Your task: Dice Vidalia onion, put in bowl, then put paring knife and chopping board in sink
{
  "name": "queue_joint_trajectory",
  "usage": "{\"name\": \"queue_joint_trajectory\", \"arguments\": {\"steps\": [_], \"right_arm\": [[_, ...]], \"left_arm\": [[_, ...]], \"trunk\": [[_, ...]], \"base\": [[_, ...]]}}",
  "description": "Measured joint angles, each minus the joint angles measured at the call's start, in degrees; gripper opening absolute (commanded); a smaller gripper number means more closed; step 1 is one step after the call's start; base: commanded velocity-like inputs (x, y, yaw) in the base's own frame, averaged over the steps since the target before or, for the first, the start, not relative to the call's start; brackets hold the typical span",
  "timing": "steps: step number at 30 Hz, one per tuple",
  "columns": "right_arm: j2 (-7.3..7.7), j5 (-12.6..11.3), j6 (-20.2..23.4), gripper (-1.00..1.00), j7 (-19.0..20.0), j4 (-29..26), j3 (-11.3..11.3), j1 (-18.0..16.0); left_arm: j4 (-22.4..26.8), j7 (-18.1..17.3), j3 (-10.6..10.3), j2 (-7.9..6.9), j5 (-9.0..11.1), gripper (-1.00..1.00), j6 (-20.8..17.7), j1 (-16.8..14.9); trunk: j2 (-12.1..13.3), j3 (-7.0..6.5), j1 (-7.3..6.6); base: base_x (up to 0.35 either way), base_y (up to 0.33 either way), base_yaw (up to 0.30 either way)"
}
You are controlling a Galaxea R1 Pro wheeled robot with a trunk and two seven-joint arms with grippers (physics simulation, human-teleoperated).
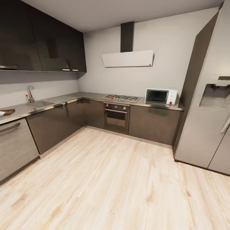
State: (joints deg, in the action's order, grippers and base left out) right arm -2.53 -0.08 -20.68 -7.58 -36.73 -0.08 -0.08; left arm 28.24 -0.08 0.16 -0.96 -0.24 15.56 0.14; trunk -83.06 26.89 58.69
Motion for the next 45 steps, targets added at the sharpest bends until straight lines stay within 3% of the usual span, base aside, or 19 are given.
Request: {"name": "queue_joint_trajectory", "arguments": {"steps": [37, 45], "right_arm": [[0.00, 0.0, 0.0, 1.00, 0.0, 0.0, 0.0, 0.0], [0.00, 0.0, 0.0, 1.00, 0.0, 0.0, 0.0, 0.0]], "left_arm": [[0.0, 0.0, 0.0, 0.04, 0.0, 1.00, 0.0, 0.0], [0.0, 0.0, -0.1, 0.05, 0.0, 1.00, 0.0, 0.0]], "trunk": [[0.0, 0.00, 0.00], [0.0, 0.00, 0.00]], "base": [[0.345, 0.000, 0.000], [0.345, 0.000, 0.129]]}}
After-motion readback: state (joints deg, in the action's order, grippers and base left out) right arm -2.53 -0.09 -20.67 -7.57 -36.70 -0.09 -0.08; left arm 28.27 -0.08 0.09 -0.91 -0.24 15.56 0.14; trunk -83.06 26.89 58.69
